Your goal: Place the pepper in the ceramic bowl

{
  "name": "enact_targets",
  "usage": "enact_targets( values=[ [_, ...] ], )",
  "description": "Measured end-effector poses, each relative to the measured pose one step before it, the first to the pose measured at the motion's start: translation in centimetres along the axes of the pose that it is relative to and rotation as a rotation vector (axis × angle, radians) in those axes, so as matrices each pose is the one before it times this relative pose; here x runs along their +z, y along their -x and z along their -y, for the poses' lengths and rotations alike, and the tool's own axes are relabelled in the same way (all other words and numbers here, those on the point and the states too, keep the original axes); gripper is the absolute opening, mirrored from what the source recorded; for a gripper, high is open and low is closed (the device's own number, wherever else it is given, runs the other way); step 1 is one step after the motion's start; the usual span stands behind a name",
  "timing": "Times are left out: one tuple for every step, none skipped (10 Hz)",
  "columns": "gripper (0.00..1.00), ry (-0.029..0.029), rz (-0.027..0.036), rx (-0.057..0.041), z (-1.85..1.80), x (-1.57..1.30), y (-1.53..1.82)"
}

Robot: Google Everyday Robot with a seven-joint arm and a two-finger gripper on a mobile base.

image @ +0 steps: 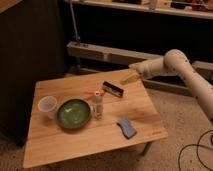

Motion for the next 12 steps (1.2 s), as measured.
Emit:
enact_targets(
  values=[
    [0.80,-0.00767,0.00386,-0.08354,0.622,0.936,-0.748],
    [0.80,-0.00426,0.00422,-0.04369,0.321,0.922,-0.561],
    [0.80,-0.00280,0.00742,-0.01203,0.135,1.309,-0.517],
    [0.80,-0.00156,0.00366,0.00247,0.044,0.526,-0.163],
    [0.80,-0.00848,0.01043,0.00433,0.187,1.469,-0.270],
    [0.80,-0.02051,0.01396,-0.00109,0.410,1.584,-0.089],
    [0.80,-0.02395,0.01492,-0.01000,0.504,1.494,-0.065],
    [0.80,-0.02394,0.02522,-0.02309,0.781,1.604,0.588],
    [0.80,-0.01045,0.01383,-0.01768,0.466,0.856,0.636],
    [0.80,-0.00924,0.00997,-0.01869,0.451,0.942,0.279],
    [0.80,-0.01034,0.01234,-0.01816,0.538,1.193,0.278],
    [0.80,-0.00555,0.01593,-0.01653,0.395,1.327,0.528]
  ],
)
